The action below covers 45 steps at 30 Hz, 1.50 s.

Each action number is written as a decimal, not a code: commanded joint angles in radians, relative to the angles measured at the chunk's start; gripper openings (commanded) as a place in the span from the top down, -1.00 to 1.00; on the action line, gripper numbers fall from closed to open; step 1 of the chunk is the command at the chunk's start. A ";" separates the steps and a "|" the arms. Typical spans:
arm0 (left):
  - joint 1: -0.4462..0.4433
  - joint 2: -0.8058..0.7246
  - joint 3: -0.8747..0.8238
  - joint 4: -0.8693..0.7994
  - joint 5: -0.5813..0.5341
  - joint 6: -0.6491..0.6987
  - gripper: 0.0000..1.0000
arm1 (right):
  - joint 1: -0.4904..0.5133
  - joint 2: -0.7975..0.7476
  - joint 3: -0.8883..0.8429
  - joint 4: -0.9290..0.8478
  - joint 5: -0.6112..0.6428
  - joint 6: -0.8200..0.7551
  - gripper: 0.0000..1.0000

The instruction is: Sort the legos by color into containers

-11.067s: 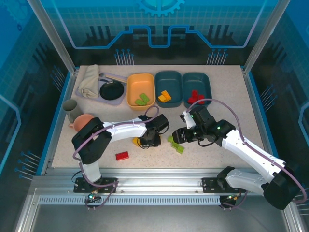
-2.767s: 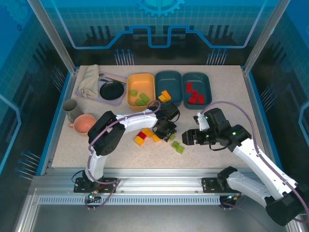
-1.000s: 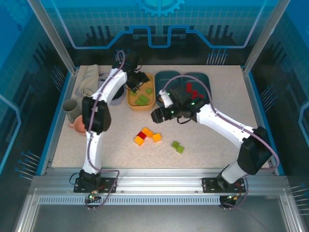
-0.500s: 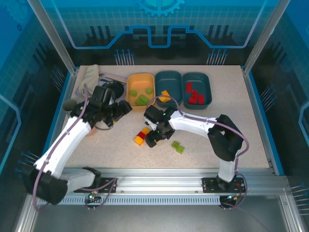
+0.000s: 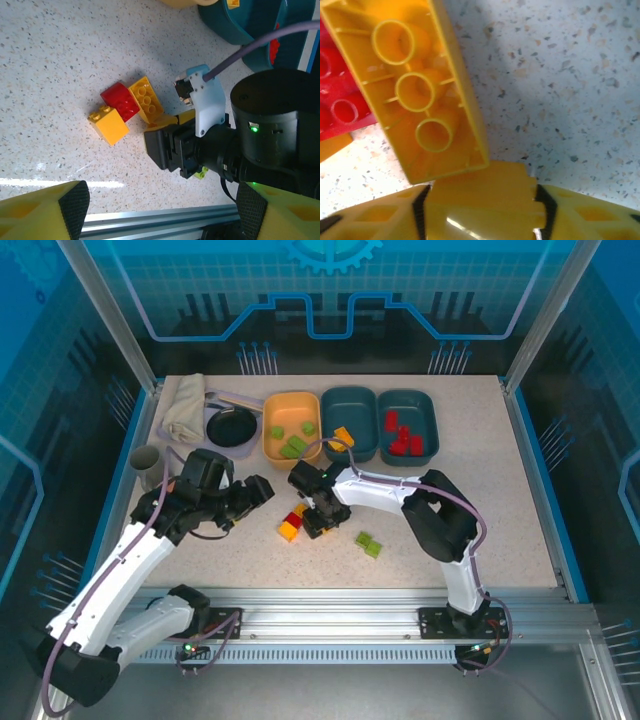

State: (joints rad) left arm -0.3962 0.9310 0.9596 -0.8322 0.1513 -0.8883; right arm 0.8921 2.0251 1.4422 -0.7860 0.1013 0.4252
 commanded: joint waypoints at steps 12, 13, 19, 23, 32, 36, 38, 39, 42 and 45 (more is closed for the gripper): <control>-0.050 0.024 0.051 0.119 0.078 -0.014 -0.62 | -0.089 -0.239 0.021 -0.089 0.043 0.043 0.28; -0.050 0.042 0.068 0.129 0.083 -0.012 -0.62 | -0.118 -0.251 0.040 -0.093 0.041 0.040 0.28; -0.049 0.169 0.182 0.164 0.087 0.018 -0.62 | -0.273 -0.166 0.231 -0.107 0.025 0.009 0.30; -0.047 0.268 0.253 0.208 0.096 0.029 -0.62 | -0.341 -0.044 0.403 -0.131 0.055 0.016 0.30; -0.019 0.452 0.390 0.312 0.130 0.068 -0.63 | -0.431 0.216 0.691 -0.134 0.137 0.071 0.30; 0.000 0.537 0.443 0.343 0.153 0.079 -0.62 | -0.452 0.334 0.806 -0.130 0.148 0.085 0.30; 0.008 0.571 0.470 0.352 0.153 0.080 -0.62 | -0.459 0.397 0.886 -0.145 0.147 0.087 0.30; 0.011 0.584 0.483 0.355 0.154 0.080 -0.62 | -0.462 0.430 0.927 -0.152 0.148 0.089 0.30; 0.014 0.616 0.511 0.355 0.153 0.081 -0.62 | -0.473 0.526 1.053 -0.184 0.143 0.110 0.30; 0.014 0.630 0.516 0.355 0.152 0.078 -0.62 | -0.482 0.618 1.163 -0.224 0.132 0.133 0.30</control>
State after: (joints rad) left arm -0.3878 1.5532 1.4357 -0.4915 0.2729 -0.8310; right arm 0.4290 2.5725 2.5153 -0.9401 0.2321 0.5171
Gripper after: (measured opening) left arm 0.812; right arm 0.413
